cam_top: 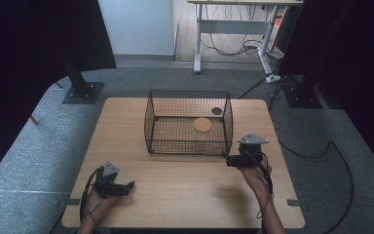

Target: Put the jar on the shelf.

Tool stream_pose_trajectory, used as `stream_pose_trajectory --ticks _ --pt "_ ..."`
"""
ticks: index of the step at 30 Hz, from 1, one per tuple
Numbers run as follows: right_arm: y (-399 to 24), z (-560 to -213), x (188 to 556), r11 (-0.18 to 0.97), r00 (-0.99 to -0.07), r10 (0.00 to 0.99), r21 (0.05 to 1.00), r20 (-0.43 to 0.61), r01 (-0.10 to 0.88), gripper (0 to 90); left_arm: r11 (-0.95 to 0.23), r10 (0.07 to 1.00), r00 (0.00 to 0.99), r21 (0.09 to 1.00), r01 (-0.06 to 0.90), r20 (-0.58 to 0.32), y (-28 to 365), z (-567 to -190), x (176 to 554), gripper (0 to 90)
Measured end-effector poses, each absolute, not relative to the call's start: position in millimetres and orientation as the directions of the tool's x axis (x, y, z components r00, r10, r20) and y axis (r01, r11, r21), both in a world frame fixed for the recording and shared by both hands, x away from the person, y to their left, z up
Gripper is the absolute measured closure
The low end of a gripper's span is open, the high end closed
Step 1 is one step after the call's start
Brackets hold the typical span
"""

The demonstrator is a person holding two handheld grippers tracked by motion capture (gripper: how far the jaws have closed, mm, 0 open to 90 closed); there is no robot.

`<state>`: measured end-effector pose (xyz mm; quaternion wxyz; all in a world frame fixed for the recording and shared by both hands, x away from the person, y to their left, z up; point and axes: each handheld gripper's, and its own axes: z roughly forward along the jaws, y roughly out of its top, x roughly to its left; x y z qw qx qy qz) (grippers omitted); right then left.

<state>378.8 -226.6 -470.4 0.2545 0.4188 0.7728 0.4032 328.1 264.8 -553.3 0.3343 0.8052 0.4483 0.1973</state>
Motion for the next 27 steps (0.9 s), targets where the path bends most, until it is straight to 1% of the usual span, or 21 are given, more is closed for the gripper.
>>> stream_pose_trajectory --ticks 6,14,27 --pt "-238 -484 372 0.315 -0.5 0.865 0.823 -0.044 0.473 7.3 -0.374 0.854 0.52 0.715 0.59 0.018 265 -553 328 4.8" --pt "-250 -497 364 0.293 -0.472 0.881 0.82 -0.032 0.491 7.1 -0.374 0.854 0.52 0.715 0.59 0.018 265 -553 328 4.8" --pt "-269 -525 351 0.259 -0.418 0.909 0.795 -0.008 0.548 6.9 -0.374 0.854 0.52 0.716 0.59 0.018 265 -553 328 4.8"
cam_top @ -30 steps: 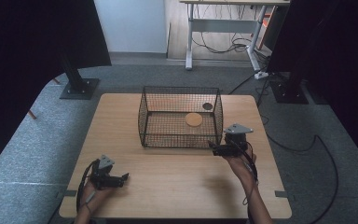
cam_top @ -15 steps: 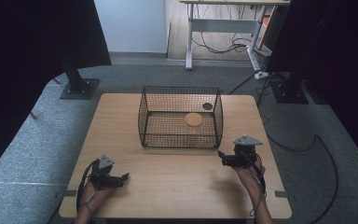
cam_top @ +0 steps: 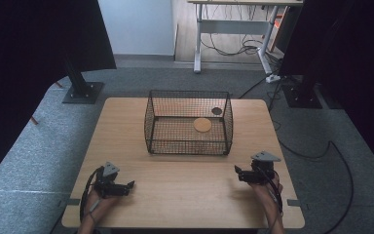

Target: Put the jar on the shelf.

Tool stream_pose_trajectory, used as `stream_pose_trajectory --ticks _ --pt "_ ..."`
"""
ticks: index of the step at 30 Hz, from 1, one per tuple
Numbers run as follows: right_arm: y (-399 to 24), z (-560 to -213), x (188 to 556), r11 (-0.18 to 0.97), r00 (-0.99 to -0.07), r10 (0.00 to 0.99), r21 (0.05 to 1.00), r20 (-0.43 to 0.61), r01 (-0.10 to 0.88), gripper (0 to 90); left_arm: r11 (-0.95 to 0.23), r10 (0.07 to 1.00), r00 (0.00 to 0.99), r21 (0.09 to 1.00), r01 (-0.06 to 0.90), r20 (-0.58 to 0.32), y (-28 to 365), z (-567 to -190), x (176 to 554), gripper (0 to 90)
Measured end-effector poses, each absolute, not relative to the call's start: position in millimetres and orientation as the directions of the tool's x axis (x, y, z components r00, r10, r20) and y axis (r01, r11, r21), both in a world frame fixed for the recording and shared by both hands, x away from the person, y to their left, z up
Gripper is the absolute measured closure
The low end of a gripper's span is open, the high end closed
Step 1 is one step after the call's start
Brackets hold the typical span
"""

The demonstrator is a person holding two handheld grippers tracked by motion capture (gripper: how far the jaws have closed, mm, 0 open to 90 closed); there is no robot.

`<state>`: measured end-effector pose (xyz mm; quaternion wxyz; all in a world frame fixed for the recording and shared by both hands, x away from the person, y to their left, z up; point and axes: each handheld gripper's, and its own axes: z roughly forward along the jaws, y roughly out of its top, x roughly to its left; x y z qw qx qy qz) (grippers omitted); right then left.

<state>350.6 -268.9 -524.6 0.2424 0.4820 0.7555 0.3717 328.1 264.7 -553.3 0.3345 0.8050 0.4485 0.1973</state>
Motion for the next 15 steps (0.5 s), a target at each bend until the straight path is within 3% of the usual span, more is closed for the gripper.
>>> stream_pose_trajectory --ticks 15 --pt "-278 -548 345 0.247 -0.386 0.923 0.747 0.013 0.617 6.4 -0.372 0.856 0.517 0.716 0.591 0.017 264 -553 328 4.8"
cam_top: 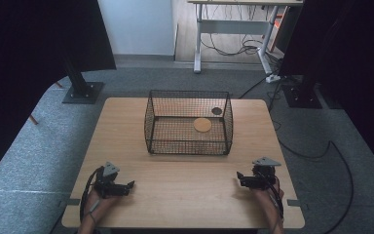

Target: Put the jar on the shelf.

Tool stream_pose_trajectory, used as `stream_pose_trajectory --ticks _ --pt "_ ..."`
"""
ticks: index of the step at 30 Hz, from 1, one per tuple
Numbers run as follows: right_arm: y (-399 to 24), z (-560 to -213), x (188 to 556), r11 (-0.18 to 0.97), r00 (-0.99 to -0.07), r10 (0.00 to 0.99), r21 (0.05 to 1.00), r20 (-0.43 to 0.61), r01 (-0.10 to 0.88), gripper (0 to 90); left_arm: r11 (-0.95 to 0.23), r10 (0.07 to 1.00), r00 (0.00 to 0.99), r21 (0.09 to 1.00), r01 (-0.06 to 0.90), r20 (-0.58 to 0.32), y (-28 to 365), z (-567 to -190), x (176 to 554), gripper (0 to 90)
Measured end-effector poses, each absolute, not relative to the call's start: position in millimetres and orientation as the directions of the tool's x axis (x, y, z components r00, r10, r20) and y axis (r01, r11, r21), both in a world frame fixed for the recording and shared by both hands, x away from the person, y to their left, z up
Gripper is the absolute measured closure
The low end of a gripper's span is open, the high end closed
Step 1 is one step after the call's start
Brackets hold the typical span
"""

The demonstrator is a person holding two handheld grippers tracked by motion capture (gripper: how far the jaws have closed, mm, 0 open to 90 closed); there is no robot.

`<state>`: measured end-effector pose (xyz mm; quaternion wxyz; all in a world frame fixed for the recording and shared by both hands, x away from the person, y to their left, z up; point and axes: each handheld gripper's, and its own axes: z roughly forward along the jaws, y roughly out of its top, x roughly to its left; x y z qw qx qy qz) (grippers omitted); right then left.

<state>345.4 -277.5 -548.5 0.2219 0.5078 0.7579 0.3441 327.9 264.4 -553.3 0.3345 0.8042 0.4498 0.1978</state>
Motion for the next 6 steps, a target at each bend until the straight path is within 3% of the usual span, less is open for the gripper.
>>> stream_pose_trajectory --ticks 6 --pt "-279.6 -555.8 344.2 0.245 -0.376 0.927 0.725 0.02 0.644 6.4 -0.37 0.856 0.516 0.717 0.591 0.016 264.2 -553.4 327.9 4.7"
